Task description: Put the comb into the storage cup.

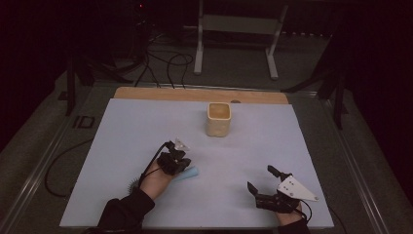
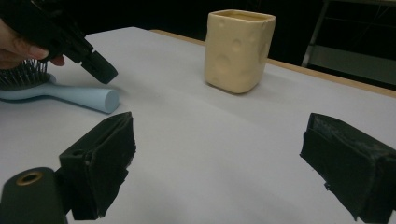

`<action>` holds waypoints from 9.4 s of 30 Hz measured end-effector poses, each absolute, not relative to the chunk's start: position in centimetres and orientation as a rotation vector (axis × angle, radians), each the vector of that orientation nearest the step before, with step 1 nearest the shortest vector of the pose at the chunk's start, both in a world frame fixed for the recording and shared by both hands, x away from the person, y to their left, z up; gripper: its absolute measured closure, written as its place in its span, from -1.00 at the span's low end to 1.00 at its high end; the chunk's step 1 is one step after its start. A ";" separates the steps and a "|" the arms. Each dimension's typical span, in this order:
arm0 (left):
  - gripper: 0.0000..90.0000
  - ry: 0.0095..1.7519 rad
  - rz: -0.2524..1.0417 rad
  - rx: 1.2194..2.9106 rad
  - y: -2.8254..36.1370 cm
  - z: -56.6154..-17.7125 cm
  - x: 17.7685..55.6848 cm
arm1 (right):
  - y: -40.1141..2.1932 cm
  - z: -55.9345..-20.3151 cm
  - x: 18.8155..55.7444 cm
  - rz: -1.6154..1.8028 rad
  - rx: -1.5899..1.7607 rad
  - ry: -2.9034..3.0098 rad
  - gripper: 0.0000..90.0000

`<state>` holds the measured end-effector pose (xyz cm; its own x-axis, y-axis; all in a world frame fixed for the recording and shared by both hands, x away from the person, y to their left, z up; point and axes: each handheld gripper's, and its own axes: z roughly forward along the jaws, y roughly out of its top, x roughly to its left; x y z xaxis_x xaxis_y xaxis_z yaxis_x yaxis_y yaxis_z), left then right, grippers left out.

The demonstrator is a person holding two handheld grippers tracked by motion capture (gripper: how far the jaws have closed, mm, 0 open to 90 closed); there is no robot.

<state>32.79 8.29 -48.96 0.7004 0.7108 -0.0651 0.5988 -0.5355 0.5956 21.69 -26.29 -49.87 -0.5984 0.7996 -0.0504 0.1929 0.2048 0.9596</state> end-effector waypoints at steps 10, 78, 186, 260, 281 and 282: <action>1.00 0.930 0.228 2.417 7.0 -49.2 32.4 | -26.3 -49.8 21.6 1.409 0.918 1.927 -0.79; 1.00 0.946 0.136 2.804 19.3 -48.6 24.0 | -26.1 -49.7 21.5 1.404 0.913 1.929 -0.79; 0.09 1.253 0.047 2.800 26.9 -48.5 27.5 | -25.9 -49.9 21.5 1.406 0.909 1.943 -0.79; 0.56 0.853 0.351 2.390 18.8 -42.3 28.1 | -26.1 -49.9 21.5 1.408 0.910 1.941 -0.79; 0.56 0.791 0.373 2.219 17.0 -41.0 28.6 | -26.0 -49.9 21.5 1.410 0.905 1.946 -0.79; 0.57 0.781 0.379 2.211 16.7 -40.9 28.7 | -26.0 -49.9 21.5 1.409 0.904 1.946 -0.79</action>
